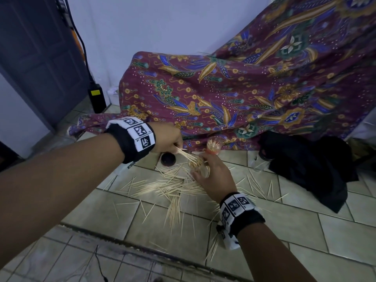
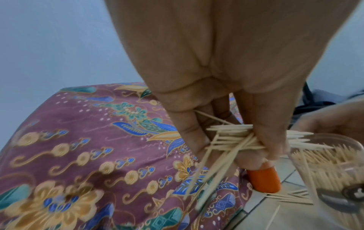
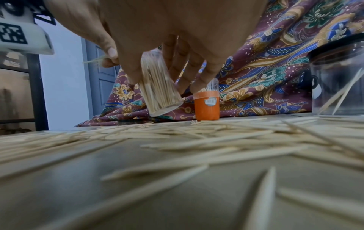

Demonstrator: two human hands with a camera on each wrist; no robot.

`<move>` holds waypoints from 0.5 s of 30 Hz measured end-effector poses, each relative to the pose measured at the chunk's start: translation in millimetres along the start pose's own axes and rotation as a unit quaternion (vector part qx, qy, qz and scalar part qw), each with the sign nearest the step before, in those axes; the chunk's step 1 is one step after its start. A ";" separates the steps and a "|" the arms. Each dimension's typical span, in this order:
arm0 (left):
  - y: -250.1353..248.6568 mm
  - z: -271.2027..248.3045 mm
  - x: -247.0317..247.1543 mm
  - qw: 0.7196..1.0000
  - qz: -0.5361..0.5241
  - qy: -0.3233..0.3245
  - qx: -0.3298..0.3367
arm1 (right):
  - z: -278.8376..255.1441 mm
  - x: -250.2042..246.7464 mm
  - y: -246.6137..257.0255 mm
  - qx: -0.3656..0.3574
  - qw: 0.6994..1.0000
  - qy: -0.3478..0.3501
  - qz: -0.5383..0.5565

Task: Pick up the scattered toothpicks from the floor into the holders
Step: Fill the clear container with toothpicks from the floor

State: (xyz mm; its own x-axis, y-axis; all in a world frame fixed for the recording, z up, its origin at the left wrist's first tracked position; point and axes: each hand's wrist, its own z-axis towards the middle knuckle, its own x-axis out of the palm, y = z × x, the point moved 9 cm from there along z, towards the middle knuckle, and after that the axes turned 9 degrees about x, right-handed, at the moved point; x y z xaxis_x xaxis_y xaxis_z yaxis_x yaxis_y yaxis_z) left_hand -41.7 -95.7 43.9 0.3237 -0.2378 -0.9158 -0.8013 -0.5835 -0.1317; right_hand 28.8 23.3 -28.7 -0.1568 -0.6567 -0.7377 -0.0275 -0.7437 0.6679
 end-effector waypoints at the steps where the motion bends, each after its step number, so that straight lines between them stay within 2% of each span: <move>1: -3.1 3.6 0.4 1.000 0.016 0.014 0.001 | 0.2 0.4 0.7 -0.001 1.000 -0.001 0.001; 5: -13.6 15.5 0.4 0.996 0.075 0.056 -0.002 | 1.5 2.9 2.9 -0.004 1.000 0.003 0.007; 15: -45.5 41.0 -0.3 0.984 0.154 0.085 0.021 | 3.8 0.5 3.2 -0.020 1.000 -0.012 -0.001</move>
State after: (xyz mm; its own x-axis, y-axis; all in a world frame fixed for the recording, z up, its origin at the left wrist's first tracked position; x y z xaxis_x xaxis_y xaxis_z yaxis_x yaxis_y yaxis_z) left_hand -25.9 -37.2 34.6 0.1384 -0.5276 -0.8381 -0.8935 -0.4316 0.1241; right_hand 24.9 21.1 -26.6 -0.1800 -0.6528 -0.7358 0.0111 -0.7493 0.6621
